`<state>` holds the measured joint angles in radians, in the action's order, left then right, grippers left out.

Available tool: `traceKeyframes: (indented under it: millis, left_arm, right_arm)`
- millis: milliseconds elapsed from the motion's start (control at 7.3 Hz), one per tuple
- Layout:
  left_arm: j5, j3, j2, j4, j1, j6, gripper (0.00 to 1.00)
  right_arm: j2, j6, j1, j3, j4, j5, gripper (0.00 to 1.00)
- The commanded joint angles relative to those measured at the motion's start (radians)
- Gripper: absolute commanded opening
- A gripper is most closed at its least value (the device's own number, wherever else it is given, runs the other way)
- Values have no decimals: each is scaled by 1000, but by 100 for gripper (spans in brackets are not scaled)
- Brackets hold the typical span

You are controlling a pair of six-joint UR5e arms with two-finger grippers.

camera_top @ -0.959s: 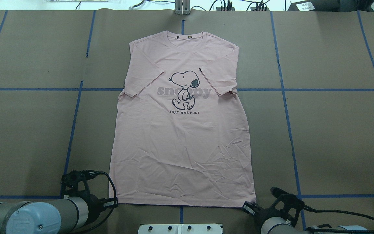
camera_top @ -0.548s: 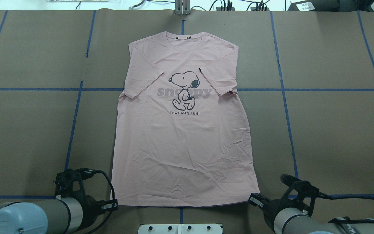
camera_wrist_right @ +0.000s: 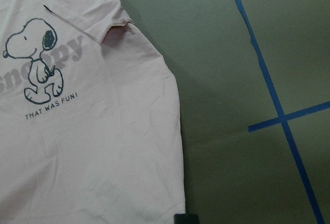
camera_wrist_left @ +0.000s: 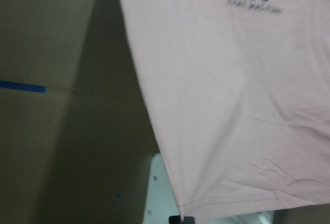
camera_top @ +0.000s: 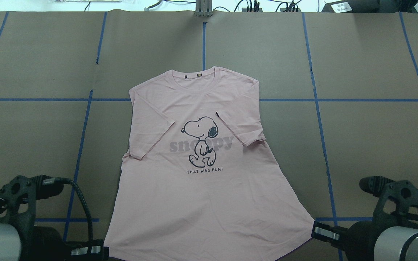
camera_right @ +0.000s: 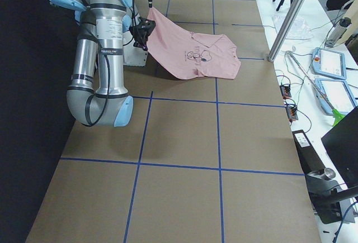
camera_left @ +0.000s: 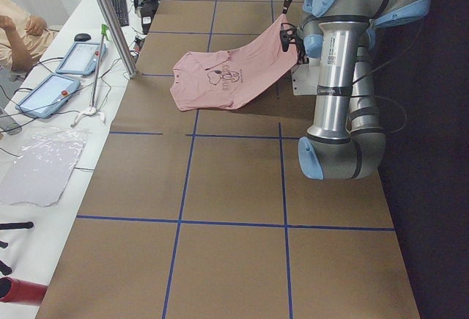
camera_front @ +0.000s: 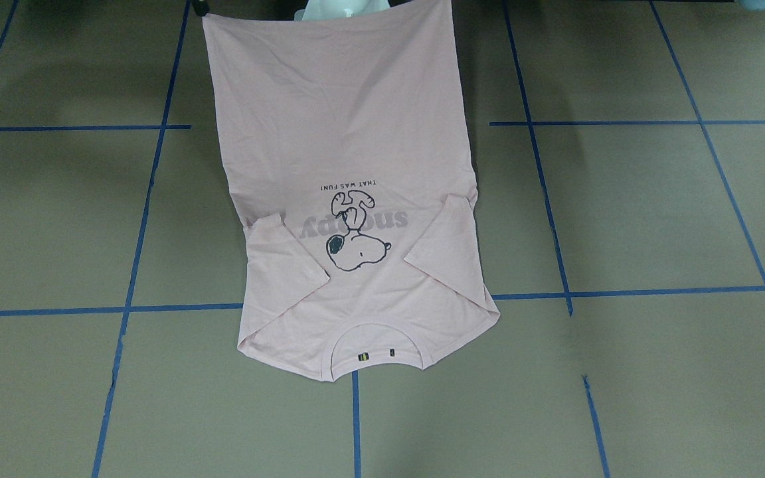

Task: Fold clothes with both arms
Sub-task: 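Lift the hem with both grippers and carry it toward the collar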

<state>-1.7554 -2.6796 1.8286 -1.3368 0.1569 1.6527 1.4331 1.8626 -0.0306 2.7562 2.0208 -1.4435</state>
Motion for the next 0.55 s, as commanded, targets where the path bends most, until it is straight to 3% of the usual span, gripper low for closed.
traceKeyframes:
  millis: [0,137,411]
  left_arm:
    - [-24,65,64,50,68,-116,0]
    - [-24,154,95,50,146,-208,0]
    - [-27,301,148,47,301,-338,0]
  right_arm:
    - [-58,-139,-78,-33,53,-28,0]
    - [-159,-243,-159,-135,56,-31,0]
    - [-346,-372,-354,-440,44,-34,0]
